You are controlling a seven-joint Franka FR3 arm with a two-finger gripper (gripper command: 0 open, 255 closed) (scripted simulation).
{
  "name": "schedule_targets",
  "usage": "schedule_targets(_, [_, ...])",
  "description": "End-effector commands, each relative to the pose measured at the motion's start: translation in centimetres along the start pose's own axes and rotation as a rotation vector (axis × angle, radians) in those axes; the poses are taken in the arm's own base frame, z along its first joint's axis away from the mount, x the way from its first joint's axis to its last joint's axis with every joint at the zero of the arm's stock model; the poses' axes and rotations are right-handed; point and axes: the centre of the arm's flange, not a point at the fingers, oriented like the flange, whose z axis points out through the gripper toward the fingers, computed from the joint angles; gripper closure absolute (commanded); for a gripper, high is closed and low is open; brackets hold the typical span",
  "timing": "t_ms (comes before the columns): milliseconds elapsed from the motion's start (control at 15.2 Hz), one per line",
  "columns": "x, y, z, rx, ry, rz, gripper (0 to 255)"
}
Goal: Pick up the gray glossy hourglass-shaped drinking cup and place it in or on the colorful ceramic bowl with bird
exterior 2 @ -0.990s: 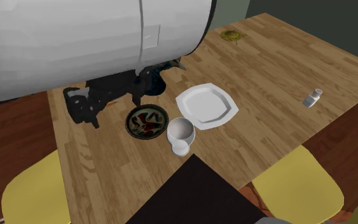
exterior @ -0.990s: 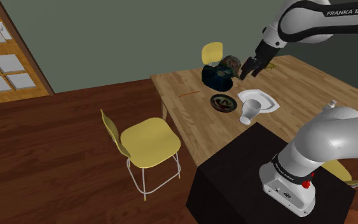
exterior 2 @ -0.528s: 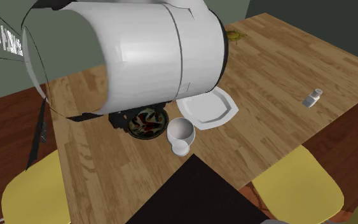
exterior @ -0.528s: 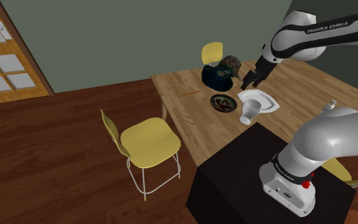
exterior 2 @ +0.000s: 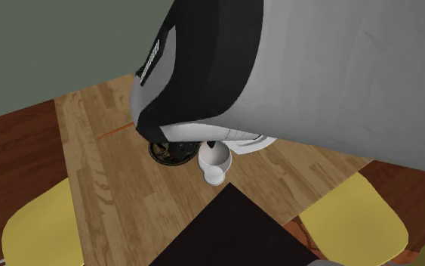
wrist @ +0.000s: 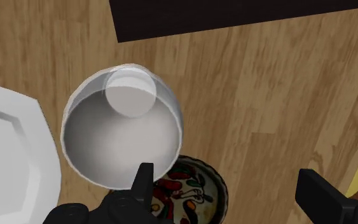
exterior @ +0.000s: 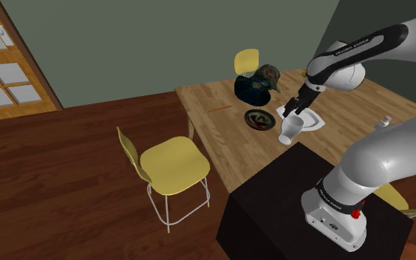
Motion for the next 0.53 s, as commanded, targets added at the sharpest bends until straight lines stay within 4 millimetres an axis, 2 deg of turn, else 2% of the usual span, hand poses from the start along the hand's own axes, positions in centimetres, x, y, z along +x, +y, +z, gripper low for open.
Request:
schedule_targets(0, [-0.2,1.8,1.7,0.002,-0.003,0.013,0])
schedule_targets(132, [-0.4,3.1,3.0,0.005,-0.006,0.022,0])
schedule_targets(462, [-0.4,3.0,5.7,0.005,-0.006,0.022,0])
